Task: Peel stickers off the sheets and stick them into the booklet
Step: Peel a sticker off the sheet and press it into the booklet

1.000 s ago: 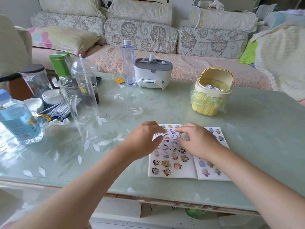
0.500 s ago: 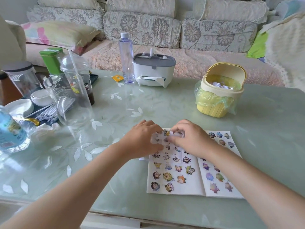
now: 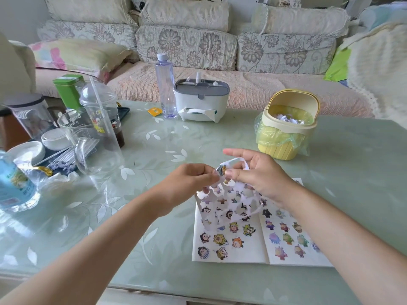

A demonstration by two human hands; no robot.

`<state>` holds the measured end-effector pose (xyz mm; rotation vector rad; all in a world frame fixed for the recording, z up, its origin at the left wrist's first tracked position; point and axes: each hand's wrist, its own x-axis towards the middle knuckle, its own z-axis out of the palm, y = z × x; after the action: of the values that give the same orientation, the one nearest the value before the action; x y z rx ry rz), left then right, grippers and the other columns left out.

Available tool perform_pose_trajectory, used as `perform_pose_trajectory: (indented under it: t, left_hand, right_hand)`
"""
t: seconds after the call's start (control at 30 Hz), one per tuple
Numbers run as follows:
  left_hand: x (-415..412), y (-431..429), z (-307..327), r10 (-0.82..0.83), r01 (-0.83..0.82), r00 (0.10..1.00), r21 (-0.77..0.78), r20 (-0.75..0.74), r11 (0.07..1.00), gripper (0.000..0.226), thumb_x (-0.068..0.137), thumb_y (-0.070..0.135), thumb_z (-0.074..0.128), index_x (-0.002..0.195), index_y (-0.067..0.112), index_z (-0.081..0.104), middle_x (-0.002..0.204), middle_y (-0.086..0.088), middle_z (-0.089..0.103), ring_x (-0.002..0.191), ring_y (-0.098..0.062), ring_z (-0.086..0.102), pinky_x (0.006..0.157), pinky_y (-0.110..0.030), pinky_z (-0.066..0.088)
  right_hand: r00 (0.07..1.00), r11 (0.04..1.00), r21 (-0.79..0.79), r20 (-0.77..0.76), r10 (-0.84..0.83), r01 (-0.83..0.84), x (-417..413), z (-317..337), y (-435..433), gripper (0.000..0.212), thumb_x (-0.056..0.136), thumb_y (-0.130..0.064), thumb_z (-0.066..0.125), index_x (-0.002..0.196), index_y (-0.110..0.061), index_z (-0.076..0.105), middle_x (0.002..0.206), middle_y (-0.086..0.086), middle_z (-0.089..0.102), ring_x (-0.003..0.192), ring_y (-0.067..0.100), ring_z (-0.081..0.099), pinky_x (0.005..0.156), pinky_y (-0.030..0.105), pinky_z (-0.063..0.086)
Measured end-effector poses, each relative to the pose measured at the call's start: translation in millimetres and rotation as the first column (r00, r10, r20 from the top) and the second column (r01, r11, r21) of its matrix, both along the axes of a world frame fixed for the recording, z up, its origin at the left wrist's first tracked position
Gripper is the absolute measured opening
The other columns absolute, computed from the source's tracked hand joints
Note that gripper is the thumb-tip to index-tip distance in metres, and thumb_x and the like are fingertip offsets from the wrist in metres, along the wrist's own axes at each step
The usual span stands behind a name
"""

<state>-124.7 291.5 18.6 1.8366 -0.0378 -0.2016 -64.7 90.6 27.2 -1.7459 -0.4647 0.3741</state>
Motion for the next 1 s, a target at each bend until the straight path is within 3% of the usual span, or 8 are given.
perform_pose_trajectory:
  t: [0.13, 0.23, 0.33, 0.47, 0.7, 0.8, 0.9, 1.0]
  left_hand:
    - [-1, -4, 0, 0.054, -0.054, 0.999, -0.044, -0.002, 0.998, 0.010, 0.095, 0.020, 0.066, 0.088, 0.015, 0.071, 0.075, 0.009, 0.067, 0.069, -0.007, 0.057, 0.072, -0.014, 0.048]
    - [1, -6, -2, 0.125, -0.126, 0.992, -0.054, -0.021, 0.991, 0.011, 0.094, 0.021, 0.067, 0.084, 0.015, 0.070, 0.069, 0.012, 0.064, 0.064, -0.007, 0.054, 0.072, -0.017, 0.046]
    - [3, -8, -3, 0.149, -0.152, 0.988, -0.133, -0.030, 0.979, 0.011, 0.094, 0.019, 0.067, 0.087, 0.012, 0.071, 0.067, 0.011, 0.062, 0.060, -0.006, 0.052, 0.067, -0.016, 0.044]
    - [4, -8, -2, 0.136, -0.138, 0.990, -0.259, -0.025, 0.956, 0.016, 0.092, 0.022, 0.068, 0.097, 0.008, 0.074, 0.076, 0.004, 0.065, 0.061, -0.007, 0.052, 0.065, -0.016, 0.045]
    - [3, -5, -3, 0.085, -0.078, 0.995, -0.121, 0.052, 0.990, 0.015, 0.090, 0.016, 0.071, 0.100, 0.005, 0.076, 0.076, 0.005, 0.068, 0.065, -0.006, 0.055, 0.066, -0.014, 0.046]
    - [2, -7, -1, 0.073, -0.068, 0.994, -0.070, 0.081, 0.995, 0.011, 0.089, 0.016, 0.073, 0.097, 0.009, 0.076, 0.075, 0.007, 0.070, 0.061, -0.001, 0.056, 0.065, -0.011, 0.045]
    - [0, -10, 0, 0.081, -0.075, 0.994, -0.082, 0.077, 0.994, 0.006, 0.090, 0.017, 0.072, 0.093, 0.013, 0.075, 0.072, 0.009, 0.069, 0.060, -0.001, 0.057, 0.064, -0.010, 0.045]
    - [1, -10, 3, 0.086, -0.084, 0.996, -0.066, 0.023, 0.994, 0.004, 0.091, 0.016, 0.071, 0.089, 0.015, 0.074, 0.071, 0.010, 0.068, 0.060, -0.004, 0.055, 0.064, -0.012, 0.046]
  right_hand:
    - [0.933, 0.962, -0.196, 0.341, -0.115, 0.191, -1, -6, 2, 0.068, 0.081, -0.029, 0.082, 0.142, -0.035, 0.051, 0.101, -0.014, 0.066, 0.069, 0.003, 0.054, 0.070, 0.018, 0.045]
    - [0.575, 0.877, -0.204, 0.812, -0.097, 0.436, -7, -6, 0, 0.046, 0.075, -0.037, 0.083, 0.119, -0.037, 0.069, 0.119, -0.012, 0.055, 0.091, 0.005, 0.053, 0.074, 0.023, 0.047]
    - [0.359, 0.903, -0.161, 0.933, 0.008, 0.398, -10, -5, 3, 0.016, 0.082, -0.033, 0.077, 0.098, -0.031, 0.078, 0.104, -0.007, 0.062, 0.088, 0.006, 0.053, 0.063, 0.022, 0.044]
    - [0.529, 0.912, -0.249, 0.847, 0.043, 0.325, -11, -7, 5, 0.024, 0.088, -0.044, 0.069, 0.108, -0.033, 0.077, 0.087, -0.018, 0.062, 0.065, -0.003, 0.047, 0.056, 0.017, 0.036]
    - [0.823, 0.958, -0.192, 0.563, -0.071, 0.215, -9, -2, 5, 0.007, 0.079, -0.039, 0.080, 0.087, -0.037, 0.081, 0.074, -0.022, 0.067, 0.056, 0.006, 0.051, 0.058, 0.024, 0.043]
    - [0.823, 0.954, -0.201, 0.563, -0.073, 0.221, -9, -3, 3, 0.004, 0.083, -0.032, 0.078, 0.083, -0.036, 0.080, 0.072, -0.018, 0.068, 0.056, 0.004, 0.053, 0.058, 0.025, 0.044]
    - [0.604, 0.916, -0.250, 0.797, 0.010, 0.315, -10, -4, 2, 0.007, 0.088, -0.030, 0.072, 0.084, -0.034, 0.076, 0.077, -0.018, 0.065, 0.058, 0.000, 0.052, 0.054, 0.024, 0.042]
    - [0.227, 0.874, -0.277, 0.953, 0.199, 0.399, -10, -6, 1, 0.014, 0.097, -0.028, 0.062, 0.087, -0.023, 0.071, 0.081, -0.009, 0.063, 0.060, 0.007, 0.056, 0.050, 0.029, 0.044]
